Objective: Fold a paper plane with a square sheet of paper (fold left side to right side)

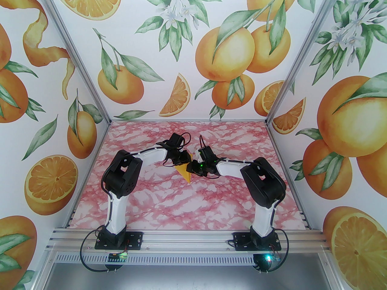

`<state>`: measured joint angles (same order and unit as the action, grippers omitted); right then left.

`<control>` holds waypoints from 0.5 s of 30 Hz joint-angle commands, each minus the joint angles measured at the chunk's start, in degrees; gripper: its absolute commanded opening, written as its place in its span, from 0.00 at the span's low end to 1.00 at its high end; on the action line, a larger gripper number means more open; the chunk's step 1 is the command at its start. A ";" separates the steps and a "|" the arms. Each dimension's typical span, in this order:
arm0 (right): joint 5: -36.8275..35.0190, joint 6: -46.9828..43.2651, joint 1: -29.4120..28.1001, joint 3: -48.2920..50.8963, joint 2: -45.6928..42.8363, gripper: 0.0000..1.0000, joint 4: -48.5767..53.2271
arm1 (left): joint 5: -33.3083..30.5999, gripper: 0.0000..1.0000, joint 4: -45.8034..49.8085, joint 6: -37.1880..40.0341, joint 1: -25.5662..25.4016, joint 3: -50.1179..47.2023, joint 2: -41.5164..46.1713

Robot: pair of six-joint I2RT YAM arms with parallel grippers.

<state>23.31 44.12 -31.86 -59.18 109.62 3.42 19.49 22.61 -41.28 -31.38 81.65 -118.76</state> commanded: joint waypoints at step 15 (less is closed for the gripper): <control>0.21 0.88 0.44 1.85 2.02 0.26 -2.18 | -1.18 0.39 1.01 4.19 3.01 -4.97 10.67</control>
<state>23.44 44.53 -31.48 -58.70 110.04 2.35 18.31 24.18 -38.44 -28.60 78.91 -109.08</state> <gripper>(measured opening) 0.255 0.388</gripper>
